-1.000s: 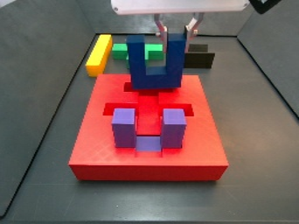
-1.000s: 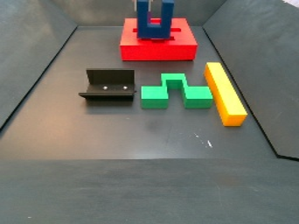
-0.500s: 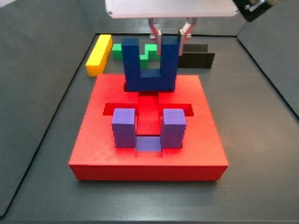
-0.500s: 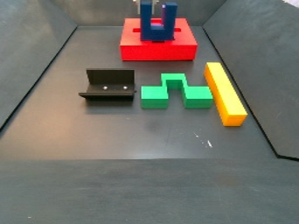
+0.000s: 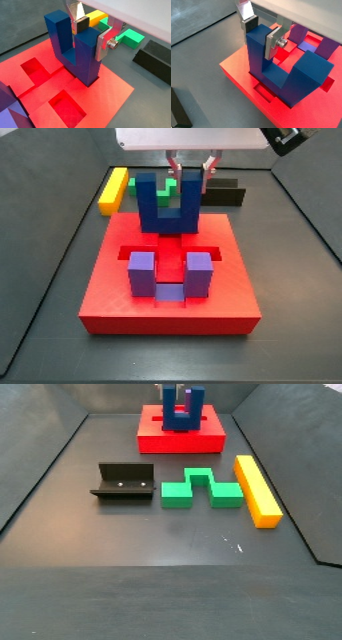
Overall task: Pick up the blue object. Move up. Move to above the board. Insert the blue object.
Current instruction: Insert the blue object.
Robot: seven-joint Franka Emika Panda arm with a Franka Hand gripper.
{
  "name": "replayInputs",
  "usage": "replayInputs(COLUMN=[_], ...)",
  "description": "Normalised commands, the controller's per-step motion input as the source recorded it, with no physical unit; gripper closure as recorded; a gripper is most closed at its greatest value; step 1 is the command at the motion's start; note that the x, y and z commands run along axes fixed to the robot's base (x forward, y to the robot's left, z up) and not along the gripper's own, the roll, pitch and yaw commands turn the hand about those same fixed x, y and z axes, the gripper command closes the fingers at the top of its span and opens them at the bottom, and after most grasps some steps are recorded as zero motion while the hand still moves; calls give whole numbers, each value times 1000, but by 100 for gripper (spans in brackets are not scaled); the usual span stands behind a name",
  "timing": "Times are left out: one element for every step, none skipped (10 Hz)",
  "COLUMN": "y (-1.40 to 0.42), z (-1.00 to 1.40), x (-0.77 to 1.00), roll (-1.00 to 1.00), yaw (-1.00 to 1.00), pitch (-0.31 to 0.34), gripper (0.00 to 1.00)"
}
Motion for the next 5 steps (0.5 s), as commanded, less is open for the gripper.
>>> replayInputs(y=[-20,0,0,0,0], z=[-183,-217,-243,-300,-406], x=[0,0,-3,-31,0], roll=[79,63,44,0,0], yaw=[0,0,0,-11,0], pitch=[0,0,0,-34,-74], gripper=[100,100,100,100,100])
